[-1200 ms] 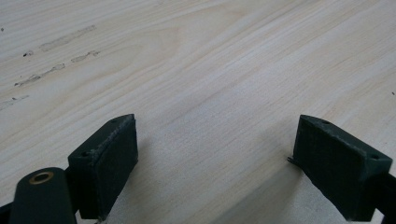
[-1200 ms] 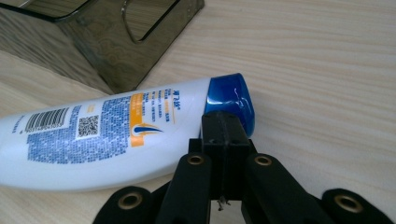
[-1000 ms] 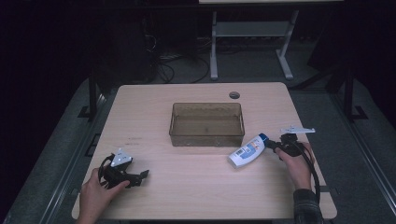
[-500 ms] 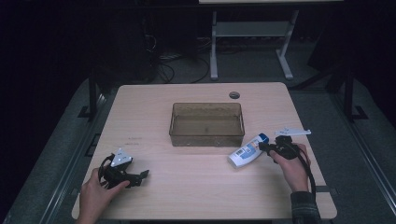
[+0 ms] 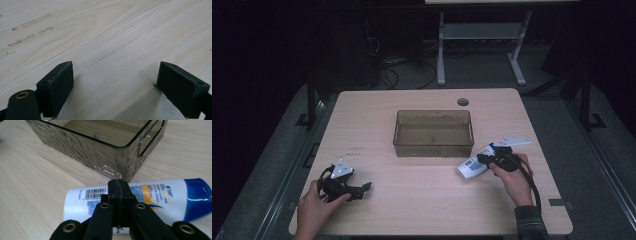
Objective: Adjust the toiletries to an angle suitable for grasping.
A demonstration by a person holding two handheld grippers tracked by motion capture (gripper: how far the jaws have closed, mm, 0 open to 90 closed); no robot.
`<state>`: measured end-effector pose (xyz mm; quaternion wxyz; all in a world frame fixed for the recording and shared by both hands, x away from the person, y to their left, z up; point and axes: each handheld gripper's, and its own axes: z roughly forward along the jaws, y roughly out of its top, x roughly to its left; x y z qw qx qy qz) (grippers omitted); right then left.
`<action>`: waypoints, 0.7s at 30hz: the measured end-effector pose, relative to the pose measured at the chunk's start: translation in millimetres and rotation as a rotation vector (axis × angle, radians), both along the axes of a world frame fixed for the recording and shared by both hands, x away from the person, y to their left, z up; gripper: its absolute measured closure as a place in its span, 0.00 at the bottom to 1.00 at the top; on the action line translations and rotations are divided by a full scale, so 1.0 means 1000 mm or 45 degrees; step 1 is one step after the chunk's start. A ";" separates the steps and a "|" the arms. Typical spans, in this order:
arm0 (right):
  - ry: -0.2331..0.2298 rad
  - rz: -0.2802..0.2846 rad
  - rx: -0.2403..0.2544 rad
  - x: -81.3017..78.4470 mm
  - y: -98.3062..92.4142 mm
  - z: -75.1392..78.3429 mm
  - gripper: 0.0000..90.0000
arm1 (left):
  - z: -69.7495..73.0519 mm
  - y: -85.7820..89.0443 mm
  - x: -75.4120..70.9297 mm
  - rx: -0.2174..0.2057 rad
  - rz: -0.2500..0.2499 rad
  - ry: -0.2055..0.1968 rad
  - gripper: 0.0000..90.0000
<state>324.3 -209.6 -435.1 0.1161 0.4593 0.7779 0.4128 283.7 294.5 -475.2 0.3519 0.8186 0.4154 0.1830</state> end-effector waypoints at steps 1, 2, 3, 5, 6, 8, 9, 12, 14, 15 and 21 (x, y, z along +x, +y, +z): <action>0.000 0.005 0.000 0.000 0.002 0.000 1.00 | 0.000 0.000 0.000 0.000 0.000 0.000 0.14; 0.001 0.008 0.002 0.000 0.003 0.000 1.00 | 0.000 0.000 0.000 0.000 0.000 0.000 0.14; -0.002 0.015 0.010 0.000 0.004 0.000 1.00 | 0.000 0.000 0.000 0.000 0.000 0.000 0.14; -0.003 0.019 0.015 0.000 0.007 0.001 1.00 | 0.000 0.000 0.000 0.000 0.000 0.000 0.14; -0.007 0.026 0.020 0.000 0.009 0.001 1.00 | 0.000 0.000 0.000 0.001 0.000 0.000 0.14; -0.010 0.033 0.017 0.000 0.012 0.002 1.00 | 0.000 0.000 0.000 0.001 -0.001 0.000 0.14; -0.012 0.038 0.017 0.000 0.014 0.002 1.00 | 0.000 0.000 0.000 0.000 0.000 0.000 0.14; -0.010 0.048 0.014 0.001 0.020 0.001 1.00 | 0.000 0.000 0.000 0.000 0.000 0.000 0.14; -0.013 0.061 0.018 0.001 0.024 0.001 1.00 | 0.000 0.000 0.000 0.000 0.000 0.000 0.14; -0.012 0.064 0.013 0.001 0.026 0.001 1.00 | 0.000 0.000 0.000 0.000 0.000 0.000 0.14; -0.005 0.093 -0.004 0.003 0.040 -0.002 1.00 | 0.000 0.000 0.000 0.001 0.000 0.000 0.14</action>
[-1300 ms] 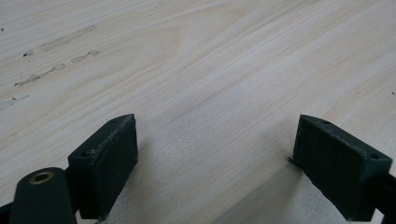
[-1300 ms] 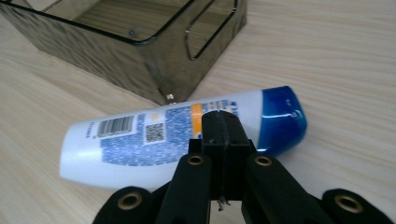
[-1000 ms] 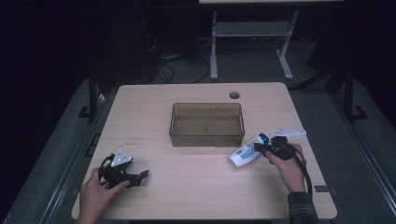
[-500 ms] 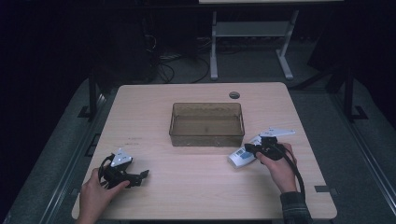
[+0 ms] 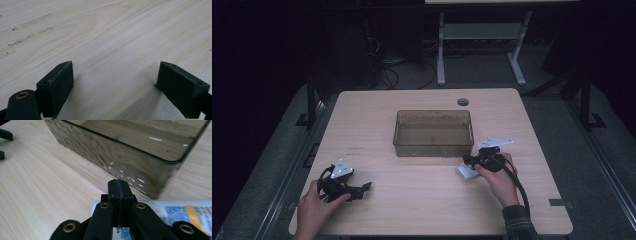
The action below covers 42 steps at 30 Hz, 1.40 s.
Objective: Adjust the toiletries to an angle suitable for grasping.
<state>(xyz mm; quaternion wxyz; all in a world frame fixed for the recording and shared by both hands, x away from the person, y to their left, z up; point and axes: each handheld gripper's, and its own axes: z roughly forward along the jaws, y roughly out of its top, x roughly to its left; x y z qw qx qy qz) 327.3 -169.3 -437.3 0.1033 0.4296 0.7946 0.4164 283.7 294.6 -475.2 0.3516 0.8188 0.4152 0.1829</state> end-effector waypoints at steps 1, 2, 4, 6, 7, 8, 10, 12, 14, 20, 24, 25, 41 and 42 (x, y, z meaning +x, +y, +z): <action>0.001 0.006 -0.002 0.001 0.003 -0.001 1.00 | 0.000 0.000 0.000 -0.001 0.000 0.000 0.14; 0.005 0.011 -0.004 0.001 0.005 -0.001 1.00 | 0.000 0.000 0.000 -0.001 0.000 0.000 0.14; 0.009 0.018 -0.009 0.002 0.009 -0.003 1.00 | 0.000 0.000 0.000 -0.001 0.000 0.000 0.14; 0.013 0.022 -0.019 0.004 0.013 -0.005 1.00 | 0.000 0.000 0.000 -0.001 0.000 0.000 0.14; 0.017 0.023 -0.021 0.005 0.015 -0.006 1.00 | 0.000 0.000 0.000 -0.001 0.001 0.000 0.14; 0.023 0.025 -0.024 0.005 0.016 -0.007 1.00 | 0.000 0.000 0.000 -0.001 0.001 0.000 0.14; 0.030 0.033 -0.039 0.007 0.019 -0.010 1.00 | 0.000 0.000 0.000 -0.001 0.001 0.000 0.14; 0.035 0.037 -0.051 0.008 0.021 -0.013 1.00 | 0.000 0.000 0.000 -0.001 0.000 0.000 0.14; 0.048 0.037 -0.057 0.008 0.023 -0.015 1.00 | 0.000 0.000 0.000 -0.001 0.000 0.000 0.14; 0.055 0.036 -0.054 0.009 0.023 -0.018 1.00 | 0.000 0.000 0.000 0.000 0.000 0.000 0.14; 0.059 0.043 -0.067 0.008 0.023 -0.020 1.00 | 0.000 0.000 0.000 -0.001 0.000 0.000 0.14; 0.060 0.042 -0.067 0.007 0.023 -0.020 1.00 | 0.000 0.000 0.000 -0.001 0.001 -0.001 0.14; 0.065 0.037 -0.064 -0.003 0.014 -0.019 1.00 | 0.000 0.000 0.000 -0.001 0.002 -0.001 0.14; 0.065 0.035 -0.062 -0.004 0.013 -0.020 1.00 | 0.000 0.000 0.000 0.000 0.000 -0.001 0.14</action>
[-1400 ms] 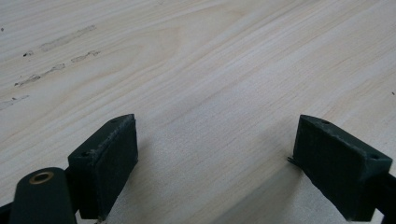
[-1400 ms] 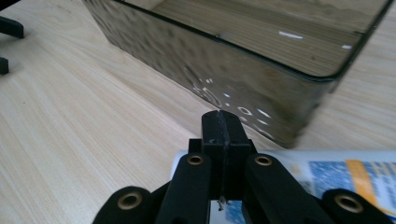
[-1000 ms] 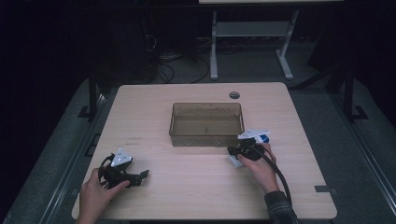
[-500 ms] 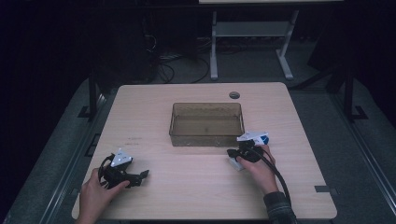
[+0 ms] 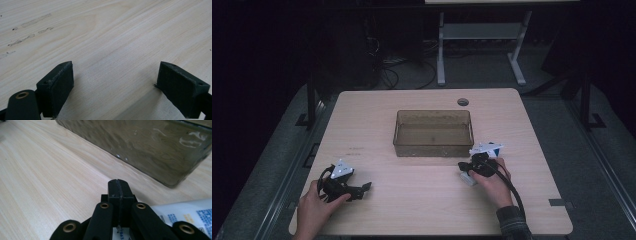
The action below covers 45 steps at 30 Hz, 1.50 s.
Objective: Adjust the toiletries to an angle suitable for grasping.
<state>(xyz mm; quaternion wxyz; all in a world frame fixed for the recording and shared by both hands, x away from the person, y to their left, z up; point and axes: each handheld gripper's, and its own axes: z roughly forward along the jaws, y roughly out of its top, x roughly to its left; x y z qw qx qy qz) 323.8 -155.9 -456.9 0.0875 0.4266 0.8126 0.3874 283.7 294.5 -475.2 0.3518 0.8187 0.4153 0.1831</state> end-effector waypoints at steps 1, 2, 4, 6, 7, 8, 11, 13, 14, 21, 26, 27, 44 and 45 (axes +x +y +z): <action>0.000 -0.003 0.003 -0.001 0.000 0.000 1.00 | 0.000 0.000 0.000 0.001 0.000 0.000 0.14; 0.000 -0.003 0.003 -0.001 0.000 0.000 1.00 | 0.000 0.000 0.000 0.000 0.000 0.000 0.14; -0.001 0.001 0.003 -0.003 -0.001 0.000 1.00 | 0.000 0.000 0.000 0.001 -0.001 0.000 0.14; 0.002 -0.002 -0.004 -0.004 -0.002 0.000 1.00 | 0.000 0.000 0.000 0.001 0.000 0.000 0.14; 0.003 -0.004 0.000 -0.005 -0.002 0.000 1.00 | 0.000 0.000 0.000 0.001 -0.001 0.000 0.14; 0.003 -0.004 0.000 -0.005 -0.003 0.000 1.00 | 0.000 0.000 0.000 0.001 -0.001 0.000 0.14; 0.004 -0.007 0.000 -0.008 -0.004 0.000 1.00 | 0.000 0.000 0.000 0.002 -0.001 0.000 0.14; 0.006 -0.007 -0.004 -0.011 -0.006 0.000 1.00 | 0.000 0.000 0.000 0.002 -0.001 0.000 0.14; 0.004 -0.005 -0.004 -0.011 -0.006 0.000 1.00 | 0.000 0.000 0.000 0.002 -0.001 0.000 0.14; 0.009 -0.016 -0.009 -0.019 -0.012 0.000 1.00 | 0.000 0.000 0.000 0.001 -0.001 0.000 0.14; 0.007 -0.020 -0.015 -0.024 -0.016 0.001 1.00 | 0.000 0.000 0.000 0.002 -0.001 0.000 0.14; 0.007 -0.020 -0.015 -0.024 -0.016 0.001 1.00 | 0.000 0.000 0.000 0.001 -0.001 0.000 0.14; 0.011 -0.039 -0.033 -0.041 -0.031 0.003 1.00 | 0.000 0.000 0.000 0.001 -0.001 0.000 0.14; 0.009 -0.040 -0.036 -0.042 -0.032 0.003 1.00 | 0.000 0.000 0.000 0.002 -0.001 0.000 0.14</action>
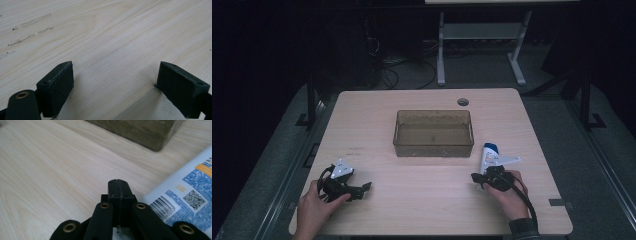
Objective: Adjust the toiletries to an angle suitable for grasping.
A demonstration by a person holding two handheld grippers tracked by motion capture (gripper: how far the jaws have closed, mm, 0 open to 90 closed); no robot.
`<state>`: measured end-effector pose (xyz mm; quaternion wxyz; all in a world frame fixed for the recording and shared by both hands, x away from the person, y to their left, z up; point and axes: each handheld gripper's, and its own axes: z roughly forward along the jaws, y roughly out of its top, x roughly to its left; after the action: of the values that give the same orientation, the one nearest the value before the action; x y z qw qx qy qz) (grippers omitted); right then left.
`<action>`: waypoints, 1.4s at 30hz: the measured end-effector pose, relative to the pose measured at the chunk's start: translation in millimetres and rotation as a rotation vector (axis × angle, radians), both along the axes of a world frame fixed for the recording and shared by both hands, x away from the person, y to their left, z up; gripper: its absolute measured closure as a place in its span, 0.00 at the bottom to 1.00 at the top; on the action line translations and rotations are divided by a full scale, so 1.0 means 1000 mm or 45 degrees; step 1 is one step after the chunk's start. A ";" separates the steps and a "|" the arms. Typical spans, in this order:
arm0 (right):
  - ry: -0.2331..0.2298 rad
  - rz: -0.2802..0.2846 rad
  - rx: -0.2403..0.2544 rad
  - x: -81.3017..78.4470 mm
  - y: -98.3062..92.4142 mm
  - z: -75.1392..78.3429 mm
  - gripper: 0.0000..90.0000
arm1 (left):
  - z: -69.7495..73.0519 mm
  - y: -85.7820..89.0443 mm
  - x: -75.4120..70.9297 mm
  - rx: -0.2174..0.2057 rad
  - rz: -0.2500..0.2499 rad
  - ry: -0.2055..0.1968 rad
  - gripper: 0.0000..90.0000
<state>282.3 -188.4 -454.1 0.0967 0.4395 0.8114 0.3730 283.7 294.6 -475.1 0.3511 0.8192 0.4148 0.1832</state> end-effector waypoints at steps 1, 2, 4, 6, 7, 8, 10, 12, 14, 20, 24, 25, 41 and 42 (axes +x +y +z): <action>-0.001 -0.004 0.003 -0.001 -0.001 0.000 1.00 | 0.000 0.000 0.000 -0.001 0.001 0.000 0.14; 0.001 -0.009 0.003 -0.002 -0.002 0.000 1.00 | 0.000 0.000 0.000 0.000 0.000 0.000 0.14; -0.001 -0.014 0.001 -0.003 -0.004 0.000 1.00 | 0.000 0.000 0.000 0.000 0.000 0.000 0.14; 0.000 -0.019 -0.003 -0.005 -0.006 0.000 1.00 | 0.000 0.000 0.000 -0.001 0.000 0.000 0.14; 0.001 -0.023 -0.005 -0.006 -0.007 0.000 1.00 | 0.000 0.000 0.000 0.000 0.000 0.000 0.14; 0.000 -0.024 -0.008 -0.007 -0.009 0.000 1.00 | 0.000 0.000 0.000 0.000 0.000 0.000 0.14; -0.005 -0.025 -0.010 -0.008 -0.011 0.000 1.00 | 0.000 0.000 0.000 0.000 0.000 0.000 0.14; 0.002 -0.037 -0.012 -0.010 -0.014 0.000 1.00 | 0.000 0.000 0.000 0.000 0.000 0.000 0.14; -0.003 -0.040 -0.012 -0.011 -0.017 0.000 1.00 | 0.000 0.000 0.000 -0.001 0.000 0.000 0.14; 0.000 -0.055 -0.019 -0.013 -0.026 0.000 1.00 | 0.000 0.000 0.000 -0.001 0.001 0.000 0.14; 0.006 -0.075 -0.019 -0.015 -0.032 0.000 1.00 | 0.000 0.000 0.000 -0.001 0.000 0.000 0.14; 0.004 -0.077 -0.020 -0.015 -0.034 0.000 1.00 | 0.000 0.000 0.000 -0.001 0.000 0.000 0.14; 0.013 -0.136 -0.024 -0.024 -0.058 0.000 1.00 | 0.000 0.000 0.000 0.000 0.000 0.000 0.14; 0.016 -0.141 -0.029 -0.025 -0.060 0.000 1.00 | 0.000 0.000 0.000 -0.001 0.001 0.000 0.14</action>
<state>257.7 -247.9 -453.7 0.1170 0.4848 0.7906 0.3552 283.7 294.6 -475.2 0.3514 0.8190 0.4150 0.1832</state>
